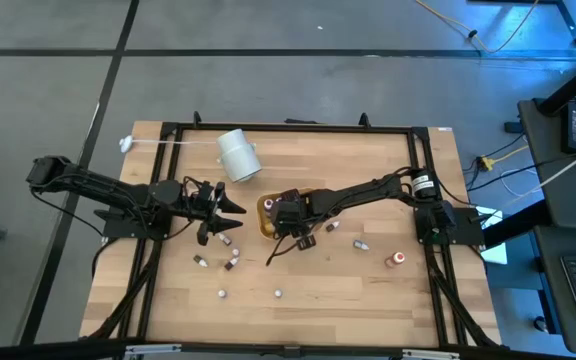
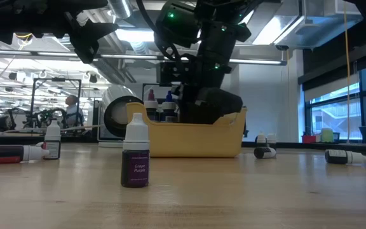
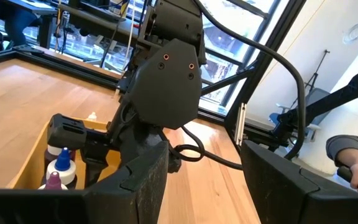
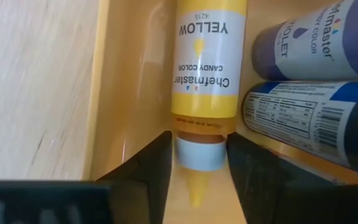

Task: Pick & Place food coloring
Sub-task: Adjust the yellow ink bottle in the yellow bin

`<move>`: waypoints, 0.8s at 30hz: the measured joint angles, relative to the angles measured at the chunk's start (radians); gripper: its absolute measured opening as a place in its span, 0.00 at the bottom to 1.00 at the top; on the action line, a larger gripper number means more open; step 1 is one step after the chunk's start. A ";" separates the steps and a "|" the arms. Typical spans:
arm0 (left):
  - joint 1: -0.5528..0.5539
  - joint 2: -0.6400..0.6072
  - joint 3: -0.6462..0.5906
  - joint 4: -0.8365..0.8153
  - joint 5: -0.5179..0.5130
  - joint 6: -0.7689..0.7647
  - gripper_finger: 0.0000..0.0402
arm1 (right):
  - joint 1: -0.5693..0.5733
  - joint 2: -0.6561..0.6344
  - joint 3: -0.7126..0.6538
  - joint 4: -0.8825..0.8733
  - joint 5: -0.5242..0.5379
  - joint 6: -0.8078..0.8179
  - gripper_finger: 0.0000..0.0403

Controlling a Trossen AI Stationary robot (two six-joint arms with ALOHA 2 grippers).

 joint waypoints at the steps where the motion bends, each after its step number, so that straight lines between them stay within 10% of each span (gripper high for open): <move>1: 0.000 0.000 0.000 0.000 0.000 0.000 0.49 | 0.000 0.000 0.000 -0.003 0.001 0.000 0.35; 24: 0.000 0.000 0.000 0.000 0.000 -0.001 0.49 | 0.001 -0.005 0.002 -0.018 0.077 -0.013 0.12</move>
